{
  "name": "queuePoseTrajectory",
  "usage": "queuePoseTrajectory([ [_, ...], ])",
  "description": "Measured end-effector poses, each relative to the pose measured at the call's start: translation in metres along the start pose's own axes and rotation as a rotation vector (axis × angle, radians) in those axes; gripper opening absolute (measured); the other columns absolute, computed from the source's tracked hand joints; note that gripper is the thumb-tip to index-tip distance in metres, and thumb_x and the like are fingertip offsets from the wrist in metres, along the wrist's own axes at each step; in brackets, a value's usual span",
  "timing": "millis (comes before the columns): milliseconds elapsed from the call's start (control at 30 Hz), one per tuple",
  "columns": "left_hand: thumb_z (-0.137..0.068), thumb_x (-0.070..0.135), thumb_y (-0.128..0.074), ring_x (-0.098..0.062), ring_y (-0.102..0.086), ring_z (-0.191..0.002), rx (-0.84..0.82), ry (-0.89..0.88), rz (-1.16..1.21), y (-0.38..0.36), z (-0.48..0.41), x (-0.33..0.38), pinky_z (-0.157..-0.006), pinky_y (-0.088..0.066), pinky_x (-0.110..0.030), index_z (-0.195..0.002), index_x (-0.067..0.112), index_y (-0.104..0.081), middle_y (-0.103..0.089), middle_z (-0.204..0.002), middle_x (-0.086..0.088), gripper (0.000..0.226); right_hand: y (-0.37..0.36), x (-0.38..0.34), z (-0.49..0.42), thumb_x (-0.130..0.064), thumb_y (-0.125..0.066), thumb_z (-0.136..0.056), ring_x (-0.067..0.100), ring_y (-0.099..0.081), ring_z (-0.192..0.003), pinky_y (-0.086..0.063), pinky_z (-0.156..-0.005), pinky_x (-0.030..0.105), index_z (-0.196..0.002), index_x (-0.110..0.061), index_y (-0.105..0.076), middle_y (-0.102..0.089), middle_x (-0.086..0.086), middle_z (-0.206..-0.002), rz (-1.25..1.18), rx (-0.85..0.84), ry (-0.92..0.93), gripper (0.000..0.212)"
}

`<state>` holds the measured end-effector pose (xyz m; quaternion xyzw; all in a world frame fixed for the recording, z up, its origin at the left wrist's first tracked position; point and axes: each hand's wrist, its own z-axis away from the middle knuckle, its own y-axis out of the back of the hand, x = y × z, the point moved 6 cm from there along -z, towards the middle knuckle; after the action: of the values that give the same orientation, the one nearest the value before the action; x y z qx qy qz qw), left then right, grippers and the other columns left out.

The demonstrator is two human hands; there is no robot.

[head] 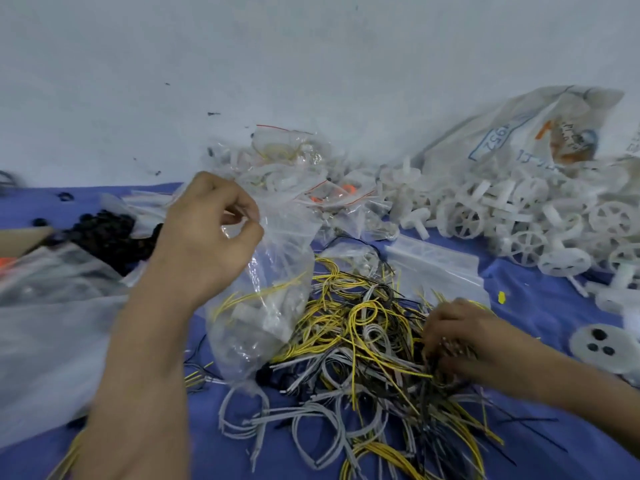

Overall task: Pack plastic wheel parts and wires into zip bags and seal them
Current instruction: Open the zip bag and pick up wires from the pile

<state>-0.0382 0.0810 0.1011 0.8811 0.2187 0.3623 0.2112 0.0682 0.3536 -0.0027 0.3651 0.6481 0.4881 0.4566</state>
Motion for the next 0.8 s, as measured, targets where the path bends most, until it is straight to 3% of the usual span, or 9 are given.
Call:
queuePoseTrajectory([
  [133,-0.068,0.045,-0.079,-0.014,-0.053,-0.101,-0.065,0.123,-0.007,0.003,0.004,-0.018,-0.094,-0.042,-0.026,-0.075,0.026,-0.061,-0.04,-0.107,0.0,0.028,0.042,0.004,-0.011,-0.015,-0.074,-0.077,0.002,-0.056,-0.057,-0.04,-0.054,0.009,-0.073,-0.034,-0.064,-0.066,-0.011,-0.073,-0.398,0.149,-0.148,0.022],
  [267,-0.069,0.029,-0.08,-0.015,-0.05,-0.101,-0.052,0.106,-0.043,0.006,0.005,-0.017,-0.098,-0.042,-0.029,-0.073,0.026,-0.062,-0.038,-0.105,-0.002,0.018,0.056,0.019,-0.023,-0.002,-0.068,-0.08,0.009,-0.049,-0.047,-0.038,-0.042,0.016,-0.08,-0.018,-0.073,-0.064,0.008,-0.062,-0.792,0.221,-0.324,0.017],
  [367,-0.068,0.028,-0.081,-0.016,-0.049,-0.094,-0.062,0.1,-0.096,0.003,0.002,-0.016,-0.091,-0.037,-0.02,-0.08,0.024,-0.065,-0.037,-0.103,-0.001,0.02,0.057,0.014,-0.028,-0.016,-0.071,-0.074,0.013,-0.043,-0.049,-0.035,-0.041,0.017,-0.077,-0.011,-0.073,-0.055,0.012,-0.059,-0.838,0.14,-0.363,0.006],
  [467,-0.069,0.022,-0.081,-0.011,-0.045,-0.078,-0.055,0.073,-0.145,-0.002,0.001,-0.014,-0.075,-0.03,-0.005,-0.077,0.017,-0.07,-0.038,-0.096,-0.003,0.015,0.062,0.006,-0.031,-0.04,-0.073,-0.057,0.013,-0.044,-0.051,-0.037,-0.046,0.018,-0.075,-0.012,-0.072,-0.056,0.011,-0.063,-0.801,0.146,-0.36,0.033],
  [533,-0.074,0.016,-0.078,-0.008,-0.043,-0.075,-0.044,0.061,-0.149,-0.003,0.001,-0.014,-0.072,-0.028,0.001,-0.076,0.013,-0.071,-0.038,-0.095,-0.004,0.008,0.069,0.005,-0.031,-0.043,-0.074,-0.057,0.016,-0.051,-0.06,-0.041,-0.06,0.024,-0.077,-0.023,-0.073,-0.066,0.003,-0.085,-0.686,0.24,-0.349,0.029],
  [600,-0.081,0.013,-0.072,-0.01,-0.045,-0.083,-0.035,0.058,-0.137,-0.003,0.0,-0.015,-0.078,-0.029,-0.004,-0.08,0.008,-0.07,-0.039,-0.1,-0.002,0.006,0.081,0.004,-0.033,-0.037,-0.075,-0.066,0.016,-0.058,-0.075,-0.043,-0.07,0.028,-0.075,-0.038,-0.073,-0.063,-0.013,-0.099,-0.486,0.356,-0.331,0.009],
  [667,-0.085,0.013,-0.067,-0.013,-0.048,-0.09,-0.025,0.068,-0.075,-0.002,0.0,-0.015,-0.083,-0.034,-0.014,-0.082,0.008,-0.066,-0.04,-0.105,0.0,0.005,0.091,0.006,-0.032,-0.024,-0.074,-0.075,0.019,-0.055,-0.064,-0.046,-0.062,0.029,-0.073,-0.044,-0.071,-0.065,-0.007,-0.082,-0.412,0.479,-0.304,0.021],
  [733,-0.088,0.011,-0.062,-0.013,-0.051,-0.09,-0.012,0.057,0.016,0.002,0.0,-0.013,-0.084,-0.04,-0.018,-0.082,0.011,-0.061,-0.042,-0.105,0.0,0.006,0.1,0.006,-0.028,-0.016,-0.072,-0.078,0.017,-0.046,-0.05,-0.039,-0.044,0.021,-0.071,-0.034,-0.074,-0.06,0.006,-0.06,-0.621,0.611,-0.291,0.02],
  [800,-0.091,0.008,-0.058,-0.002,-0.052,-0.087,0.011,0.012,0.085,0.007,0.001,-0.009,-0.082,-0.044,-0.013,-0.083,0.013,-0.057,-0.044,-0.1,0.0,0.009,0.102,0.008,-0.029,-0.018,-0.068,-0.081,0.016,-0.043,-0.046,-0.034,-0.04,0.016,-0.072,-0.019,-0.074,-0.057,0.009,-0.057,-0.811,0.663,-0.307,0.011],
])
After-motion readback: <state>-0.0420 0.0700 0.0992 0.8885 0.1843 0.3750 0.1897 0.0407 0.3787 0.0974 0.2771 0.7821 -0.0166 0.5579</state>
